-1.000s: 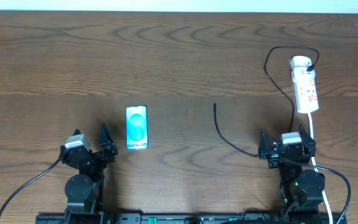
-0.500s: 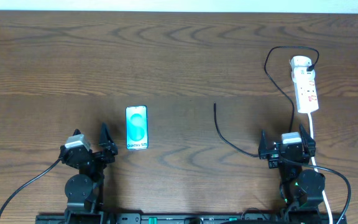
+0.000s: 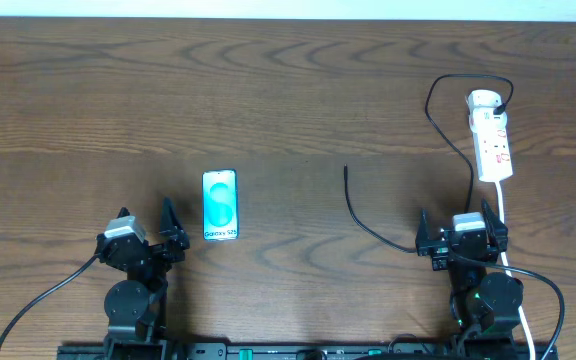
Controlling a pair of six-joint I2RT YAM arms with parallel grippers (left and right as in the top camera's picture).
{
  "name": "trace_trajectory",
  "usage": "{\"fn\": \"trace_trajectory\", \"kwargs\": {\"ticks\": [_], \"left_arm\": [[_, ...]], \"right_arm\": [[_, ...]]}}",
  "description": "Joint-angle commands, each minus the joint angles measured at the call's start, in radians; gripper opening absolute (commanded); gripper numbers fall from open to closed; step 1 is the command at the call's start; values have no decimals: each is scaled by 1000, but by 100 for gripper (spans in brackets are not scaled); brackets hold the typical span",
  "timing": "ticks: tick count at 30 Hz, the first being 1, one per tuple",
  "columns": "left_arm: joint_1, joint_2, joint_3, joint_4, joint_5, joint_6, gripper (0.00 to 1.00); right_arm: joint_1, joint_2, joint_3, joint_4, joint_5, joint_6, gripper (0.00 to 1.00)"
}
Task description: Plug charger to phone and switch on socket
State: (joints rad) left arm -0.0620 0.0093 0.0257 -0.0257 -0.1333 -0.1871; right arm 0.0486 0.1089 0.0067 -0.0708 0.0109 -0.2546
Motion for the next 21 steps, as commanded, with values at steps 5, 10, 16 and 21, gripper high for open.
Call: {"fn": "trace_trajectory", "kwargs": {"ticks": [5,10,16,21], "left_arm": [[0,-5,-21,-35,-10,-6,75],[0,-5,-21,-35,-10,-6,75],[0,-5,-21,-33,-9,-6,75],[0,-5,-21,-5,-9,-6,75]], "right_arm": [[-6,-3,-1,-5,-6,6,99],[-6,-3,-1,-5,-6,7,99],[-6,-3,-1,-5,-6,7,99],[-6,-3,-1,-5,-6,6,99]]}}
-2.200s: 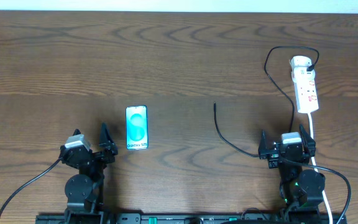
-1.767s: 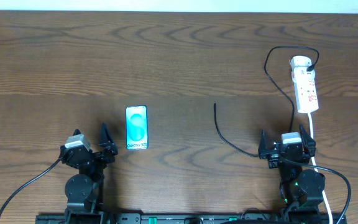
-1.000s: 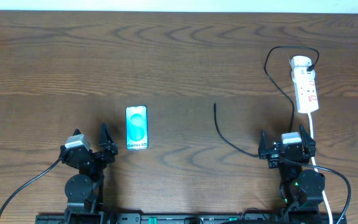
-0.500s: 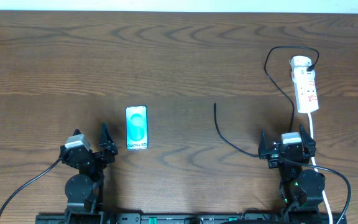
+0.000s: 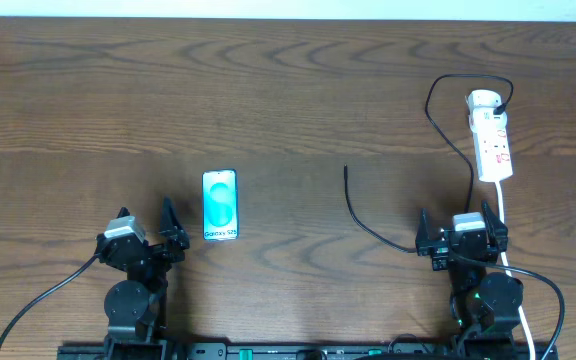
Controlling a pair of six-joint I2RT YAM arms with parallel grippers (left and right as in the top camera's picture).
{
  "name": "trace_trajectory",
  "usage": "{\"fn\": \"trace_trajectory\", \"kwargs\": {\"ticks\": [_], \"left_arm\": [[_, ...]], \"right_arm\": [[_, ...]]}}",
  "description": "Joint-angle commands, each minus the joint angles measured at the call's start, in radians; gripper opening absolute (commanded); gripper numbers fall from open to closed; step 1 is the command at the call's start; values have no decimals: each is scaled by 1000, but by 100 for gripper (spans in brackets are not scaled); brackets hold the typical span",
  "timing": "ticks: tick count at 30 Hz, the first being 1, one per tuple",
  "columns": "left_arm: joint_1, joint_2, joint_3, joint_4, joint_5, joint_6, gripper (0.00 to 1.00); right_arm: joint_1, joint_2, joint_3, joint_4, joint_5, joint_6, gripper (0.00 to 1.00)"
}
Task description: Plug charger to phone and switch on socket
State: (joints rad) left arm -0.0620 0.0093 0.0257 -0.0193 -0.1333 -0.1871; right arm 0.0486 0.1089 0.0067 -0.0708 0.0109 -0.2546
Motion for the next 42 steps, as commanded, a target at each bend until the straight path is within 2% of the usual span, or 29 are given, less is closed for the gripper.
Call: {"fn": "trace_trajectory", "kwargs": {"ticks": [1,7,12,16,23,30,35,38,42], "left_arm": [[0,-5,-21,-1,-9,-6,76],[0,2,14,11,-9,-6,76],[0,91,99,8,-9,17,76],[0,249,213,8,-9,64,75],[0,646,507,-40,34,105,76],[0,1054,879,-278,173,104,75],[0,1286,1119,-509,179,104,75],[0,1370,1200,-609,179,104,76],[0,1405,1211,-652,179,104,75]], "right_arm": [[-6,-3,-1,-5,-6,7,99],[-6,-3,-1,-5,-6,7,99],[-6,-3,-1,-5,-6,6,99],[-6,-3,-1,-5,-6,6,99],[-6,-3,-1,-5,-6,7,99],[-6,-3,-1,-5,-6,7,99],[-6,-3,-1,-5,-6,7,99],[-6,-3,-1,-5,-6,7,99],[-6,-3,-1,-5,-6,7,99]]}}
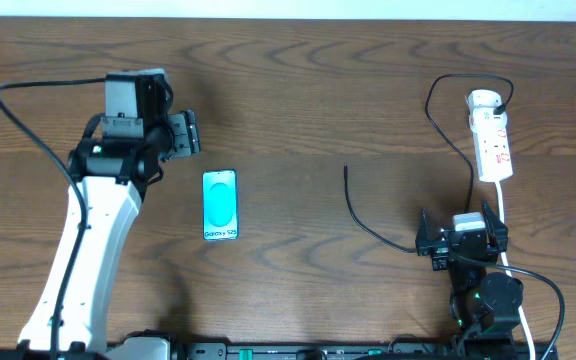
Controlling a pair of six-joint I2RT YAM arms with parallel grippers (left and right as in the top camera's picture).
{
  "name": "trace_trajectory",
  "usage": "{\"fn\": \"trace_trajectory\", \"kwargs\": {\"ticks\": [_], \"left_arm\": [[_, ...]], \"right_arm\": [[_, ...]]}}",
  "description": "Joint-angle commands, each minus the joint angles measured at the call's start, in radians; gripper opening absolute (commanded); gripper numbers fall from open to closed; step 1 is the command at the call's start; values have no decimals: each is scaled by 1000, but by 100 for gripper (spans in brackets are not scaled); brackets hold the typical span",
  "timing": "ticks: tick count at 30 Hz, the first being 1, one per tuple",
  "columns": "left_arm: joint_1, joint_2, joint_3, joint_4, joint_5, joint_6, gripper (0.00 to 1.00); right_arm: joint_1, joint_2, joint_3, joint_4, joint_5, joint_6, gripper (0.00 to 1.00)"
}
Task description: Plug charger to phone and switch on socket
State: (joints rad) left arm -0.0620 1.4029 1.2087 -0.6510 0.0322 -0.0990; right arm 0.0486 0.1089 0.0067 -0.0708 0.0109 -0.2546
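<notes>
The phone lies face up on the wooden table, its screen lit turquoise. The black charger cable curves across the table, its free plug end pointing to the far side, right of the phone. A white socket strip with red switches lies at the far right, a charger plugged in at its far end. My left gripper is raised over the table just beyond and left of the phone; it looks open and empty. The right gripper rests open at the near edge, close to the cable.
The strip's white lead runs toward the near edge past the right arm. The black cable loops left of the strip. The left arm's white link stretches over the table's left side.
The left arm has left its resting place at the near edge and now reaches out, its gripper just beyond the phone's far left corner. The right arm, phone and cable have not moved.
At both earlier moments both arms were folded at the near edge, with the phone, cable and strip lying untouched. Now only the left arm has extended toward the phone; nothing on the table has shifted.
</notes>
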Motion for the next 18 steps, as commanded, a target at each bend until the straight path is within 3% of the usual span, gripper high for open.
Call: {"fn": "trace_trajectory", "kwargs": {"ticks": [1,18], "left_arm": [[0,14,28,-24,13,16,76],[0,14,27,-47,13,16,76]], "right_arm": [[-6,-3,-1,-5,-6,6,99],[-6,-3,-1,-5,-6,7,99]]}}
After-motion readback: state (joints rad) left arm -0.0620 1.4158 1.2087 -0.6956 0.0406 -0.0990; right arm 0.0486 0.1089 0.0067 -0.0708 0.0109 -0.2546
